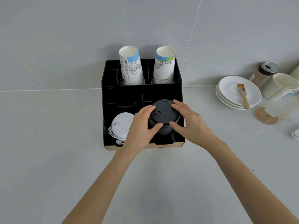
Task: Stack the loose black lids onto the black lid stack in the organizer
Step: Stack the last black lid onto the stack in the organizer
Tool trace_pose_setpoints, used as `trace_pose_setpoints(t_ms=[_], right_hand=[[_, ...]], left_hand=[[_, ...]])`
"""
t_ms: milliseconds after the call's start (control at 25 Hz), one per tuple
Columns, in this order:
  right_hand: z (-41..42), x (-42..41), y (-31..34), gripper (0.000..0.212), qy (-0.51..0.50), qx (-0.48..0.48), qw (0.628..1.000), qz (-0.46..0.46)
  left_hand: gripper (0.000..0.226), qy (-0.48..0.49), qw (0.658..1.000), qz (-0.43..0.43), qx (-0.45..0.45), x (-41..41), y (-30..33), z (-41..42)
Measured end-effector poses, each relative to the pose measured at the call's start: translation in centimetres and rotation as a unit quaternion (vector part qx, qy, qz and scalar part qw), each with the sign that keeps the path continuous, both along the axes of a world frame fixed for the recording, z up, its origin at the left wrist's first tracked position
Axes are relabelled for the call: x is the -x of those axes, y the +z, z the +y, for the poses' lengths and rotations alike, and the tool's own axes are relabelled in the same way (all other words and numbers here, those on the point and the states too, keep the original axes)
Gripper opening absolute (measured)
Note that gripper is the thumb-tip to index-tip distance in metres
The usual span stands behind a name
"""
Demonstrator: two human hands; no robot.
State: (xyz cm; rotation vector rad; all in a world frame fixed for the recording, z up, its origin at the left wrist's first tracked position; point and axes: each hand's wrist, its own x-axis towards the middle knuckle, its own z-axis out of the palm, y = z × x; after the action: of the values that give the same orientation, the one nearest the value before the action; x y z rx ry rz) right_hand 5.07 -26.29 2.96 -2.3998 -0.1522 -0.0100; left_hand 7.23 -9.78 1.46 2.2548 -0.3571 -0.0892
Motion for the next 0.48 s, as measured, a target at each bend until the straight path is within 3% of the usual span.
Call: trace_pose_setpoints(t_ms=[480], right_hand=[[0.4, -0.4, -1.9, 0.053, -0.026, -0.036, 0.999, 0.031]], left_hand=[[0.055, 0.004, 1.0, 0.02, -0.005, -0.8, -1.0, 0.0]])
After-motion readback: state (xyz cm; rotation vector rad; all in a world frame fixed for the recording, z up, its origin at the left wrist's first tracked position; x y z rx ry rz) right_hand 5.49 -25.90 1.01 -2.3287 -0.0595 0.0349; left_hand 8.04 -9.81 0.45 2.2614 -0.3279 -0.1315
